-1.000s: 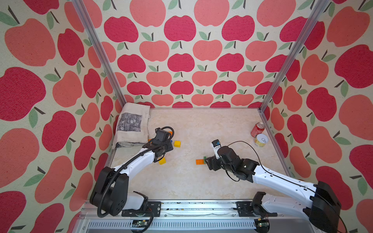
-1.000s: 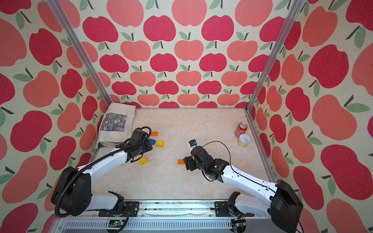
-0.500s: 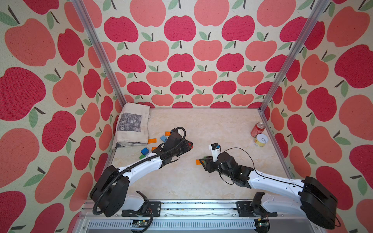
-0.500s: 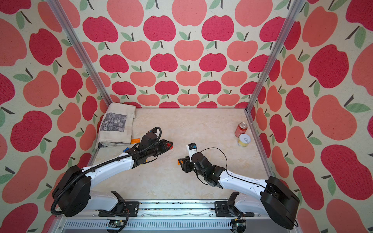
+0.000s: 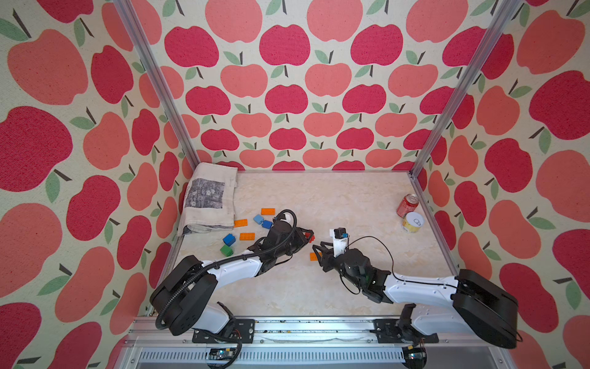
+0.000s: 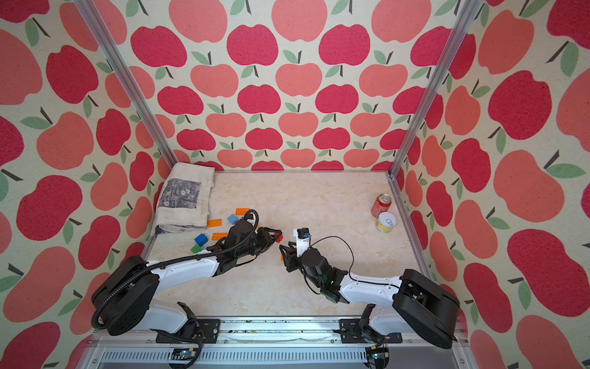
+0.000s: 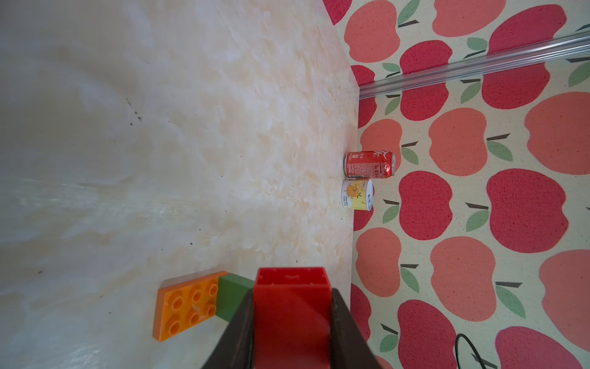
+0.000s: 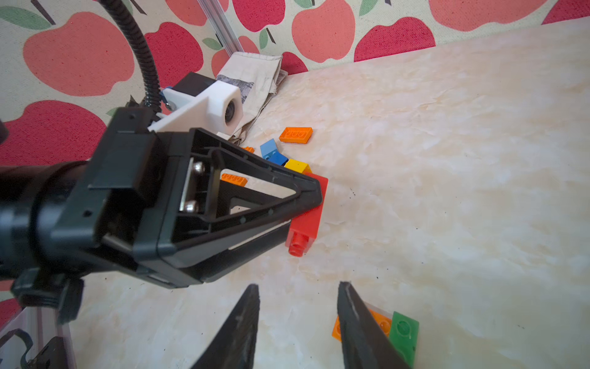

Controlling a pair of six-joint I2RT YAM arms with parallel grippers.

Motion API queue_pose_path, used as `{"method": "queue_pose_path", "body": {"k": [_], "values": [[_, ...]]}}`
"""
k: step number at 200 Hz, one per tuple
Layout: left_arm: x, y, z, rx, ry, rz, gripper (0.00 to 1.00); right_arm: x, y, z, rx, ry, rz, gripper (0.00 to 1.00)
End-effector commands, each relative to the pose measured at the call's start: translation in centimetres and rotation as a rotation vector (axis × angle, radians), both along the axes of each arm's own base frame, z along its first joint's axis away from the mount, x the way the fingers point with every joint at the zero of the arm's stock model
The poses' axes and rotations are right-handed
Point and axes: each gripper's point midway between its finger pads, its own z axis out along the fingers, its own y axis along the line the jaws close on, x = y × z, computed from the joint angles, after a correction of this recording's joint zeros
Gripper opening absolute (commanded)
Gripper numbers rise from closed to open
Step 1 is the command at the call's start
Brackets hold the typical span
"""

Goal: Assemble the letter p with lego
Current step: Pick up the lego brick from the center of the board.

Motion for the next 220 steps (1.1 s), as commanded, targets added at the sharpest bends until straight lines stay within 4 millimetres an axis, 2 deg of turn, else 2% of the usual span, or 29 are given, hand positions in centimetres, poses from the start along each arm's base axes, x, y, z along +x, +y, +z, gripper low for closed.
{"method": "queue_pose_path", "body": {"k": [1, 58, 95, 138, 176, 206, 220], "values": [[-0.2, -0.6, 0.0, -0.039, 0.006, 0.018, 0.13, 0.6, 0.1, 1.3, 0.045, -0.068, -0.029, 0.41], [-0.9, -1.3, 0.9, -0.016, -0.027, -0.001, 0.13, 1.7, 0.5, 1.1, 0.033, -0.072, -0.077, 0.31], [-1.0, -1.4, 0.9, -0.017, -0.031, -0.006, 0.13, 1.9, 1.2, 1.3, 0.047, -0.068, -0.067, 0.2], [-1.0, -2.0, 0.9, -0.047, -0.033, -0.023, 0.14, 1.9, 1.8, 1.0, 0.062, -0.036, -0.057, 0.19], [-1.0, -2.1, 0.8, -0.043, -0.038, -0.022, 0.15, 2.0, 1.9, 0.8, 0.096, 0.002, -0.048, 0.25], [-1.0, -2.1, 0.9, -0.048, -0.046, -0.023, 0.16, 2.1, 2.0, 0.8, 0.125, 0.029, -0.036, 0.25], [-1.0, -2.3, 1.0, -0.052, -0.049, -0.027, 0.16, 2.1, 2.0, 0.8, 0.135, 0.037, -0.038, 0.22]]}}
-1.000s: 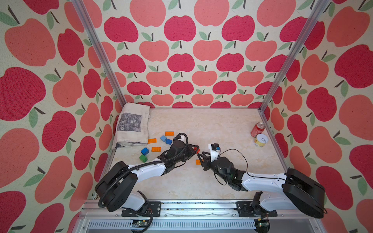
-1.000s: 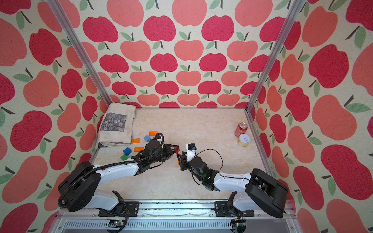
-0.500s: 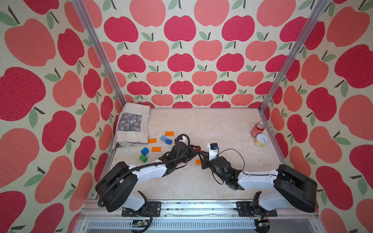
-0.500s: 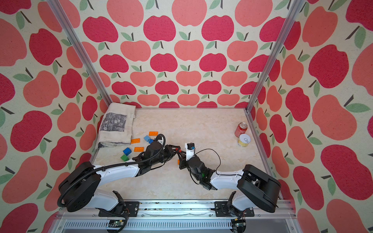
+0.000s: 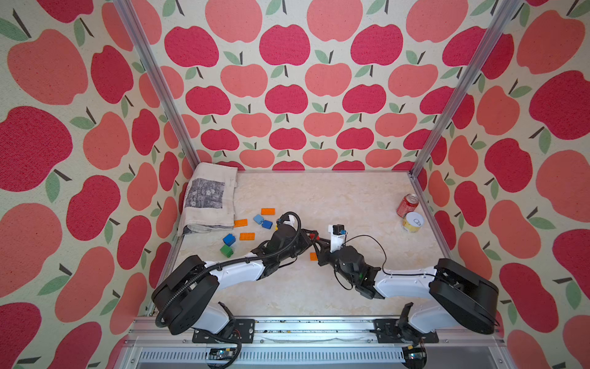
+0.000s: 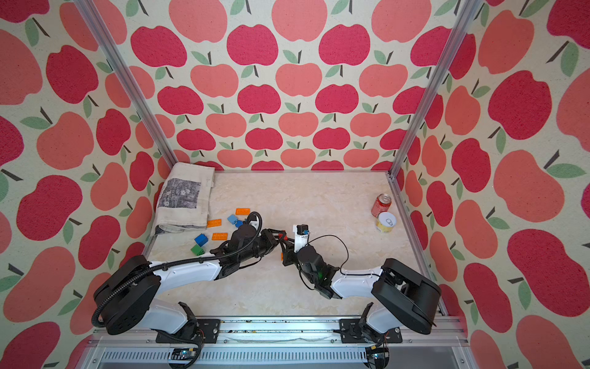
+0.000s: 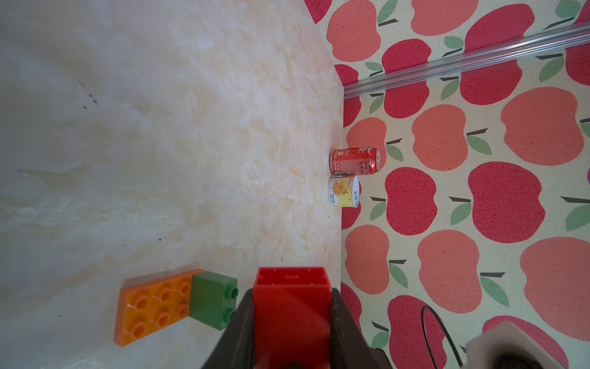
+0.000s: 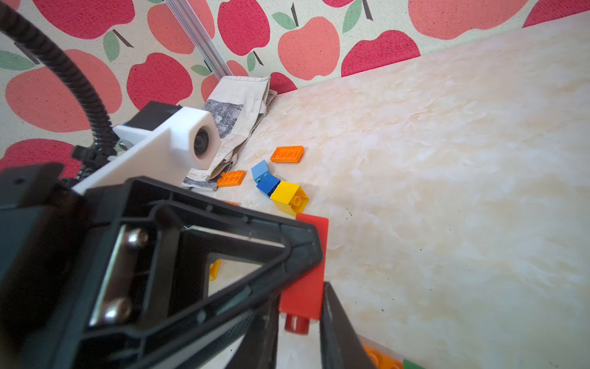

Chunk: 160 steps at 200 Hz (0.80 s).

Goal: Assemble the letter p with lego
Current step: Pick up the lego brick from the center of the board.

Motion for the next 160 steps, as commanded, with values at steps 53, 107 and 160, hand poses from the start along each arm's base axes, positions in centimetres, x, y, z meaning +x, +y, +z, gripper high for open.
{"method": "queue_pose_path", "body": {"k": [53, 107, 160], "values": [[-0.2, -0.2, -0.5, 0.024, -0.014, -0.025, 0.25, 0.7, -0.3, 0.6, 0.039, 0.102, 0.009, 0.0], [0.5, 2.5, 1.0, 0.362, -0.242, -0.207, 0.72, -0.4, -3.8, -0.5, -0.223, 0.237, 0.042, 0.0], [-1.8, -0.7, 1.7, 0.523, -0.758, -0.625, 0.68, -2.4, -7.0, 0.3, -0.386, 0.334, 0.163, 0.0]]}}
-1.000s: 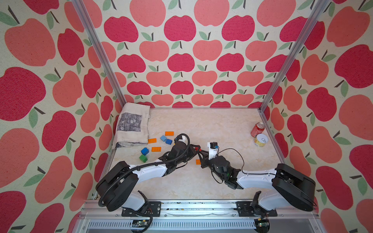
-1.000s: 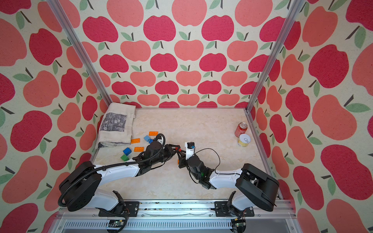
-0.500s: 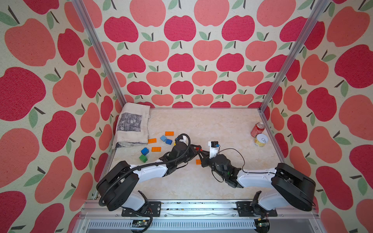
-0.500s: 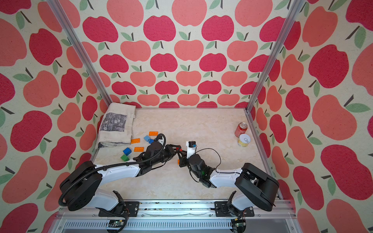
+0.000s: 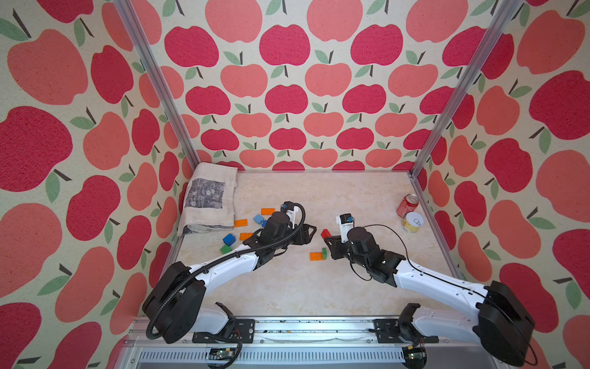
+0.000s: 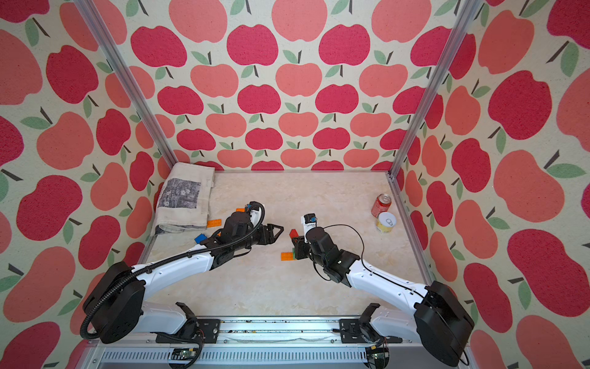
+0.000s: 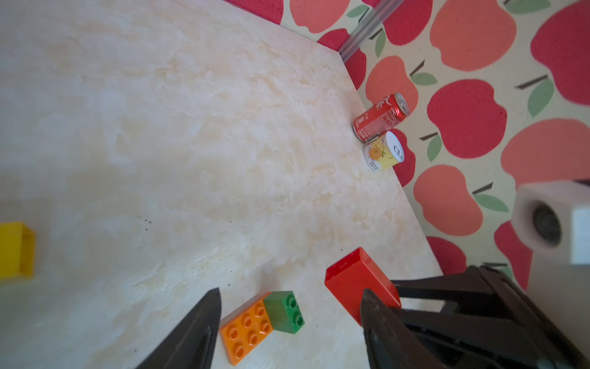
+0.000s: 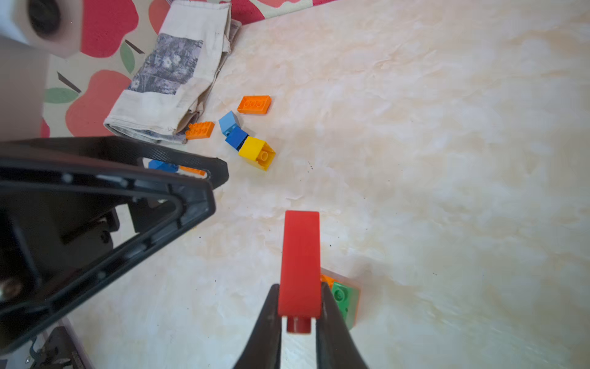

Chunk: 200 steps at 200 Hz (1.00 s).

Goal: Assemble the letter p with lego
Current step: Pick up the lego brick from the center of the board.

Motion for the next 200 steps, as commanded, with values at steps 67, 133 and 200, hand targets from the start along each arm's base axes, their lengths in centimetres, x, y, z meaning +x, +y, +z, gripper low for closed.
{"method": "queue_pose_path", "body": {"k": [67, 133, 200], "values": [[-7.9, -3.4, 1.4, 0.051, -0.841, -0.642, 0.71, -5.5, -2.5, 1.3, -0.176, 0.176, 0.26, 0.0], [-9.3, -3.7, 0.1, 0.117, -1.018, -0.723, 0.73, -6.5, -1.1, 1.6, -0.159, 0.216, 0.339, 0.0], [-8.5, -5.3, -1.1, 0.181, -1.063, -0.721, 0.71, -6.9, -0.1, 1.3, -0.165, 0.226, 0.371, 0.0]]}}
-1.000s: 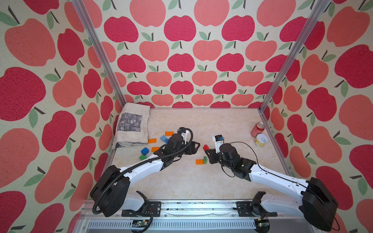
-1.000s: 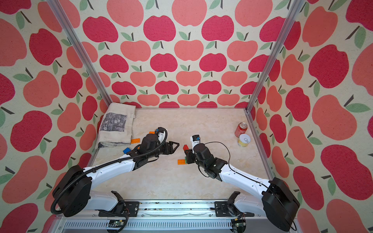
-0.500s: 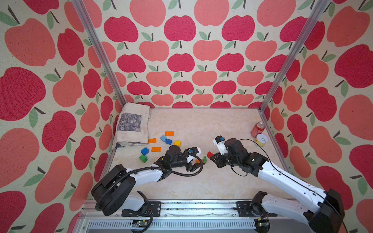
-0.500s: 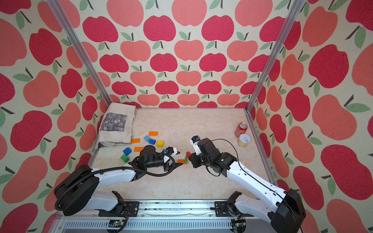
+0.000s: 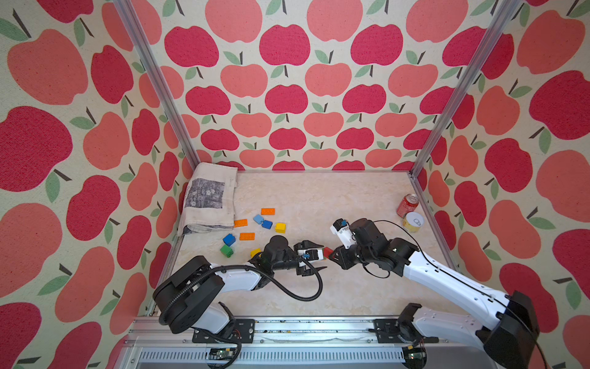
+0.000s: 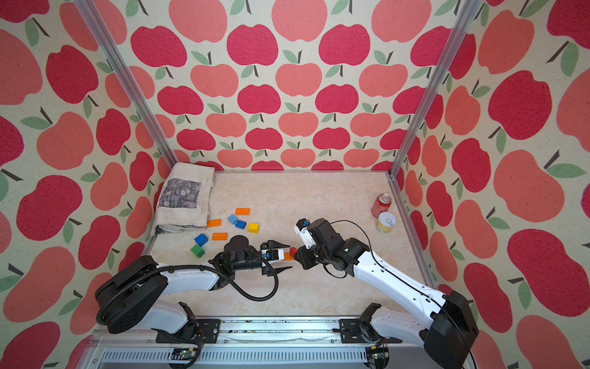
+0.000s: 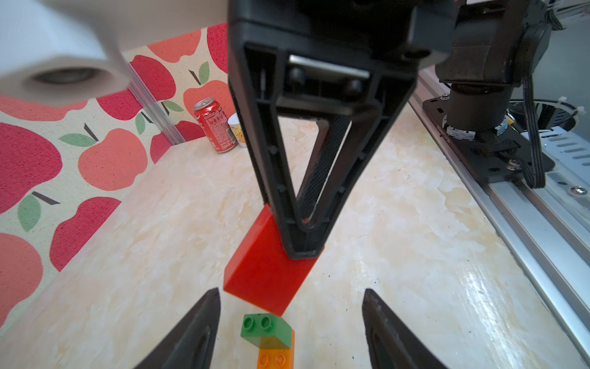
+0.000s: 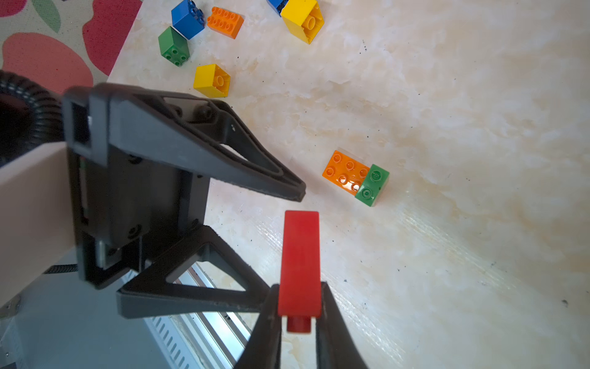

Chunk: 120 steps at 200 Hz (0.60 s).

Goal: Assemble the letter p with lego
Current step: Pick up the lego brick from the center of the board.

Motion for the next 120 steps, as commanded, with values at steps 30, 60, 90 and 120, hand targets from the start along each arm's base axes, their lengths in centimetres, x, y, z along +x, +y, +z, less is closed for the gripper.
{"method": "queue_pose_path", "body": {"k": [30, 60, 90, 120], "values": [[1.0, -0.99, 0.94, -0.025, -0.105, 0.019, 0.7, -0.74, 0.85, 0.58, 0.001, 0.008, 0.054, 0.0], [0.81, -1.12, 0.75, -0.012, -0.104, 0.012, 0.67, -0.84, 0.87, 0.4, -0.01, 0.017, 0.058, 0.0], [0.88, -1.03, 0.57, -0.003, -0.11, 0.02, 0.57, -0.58, 0.87, 0.37, -0.017, 0.016, 0.045, 0.0], [0.95, -1.01, 0.56, -0.001, -0.105, 0.028, 0.49, -0.27, 0.9, 0.26, -0.024, 0.018, 0.028, 0.0]]}}
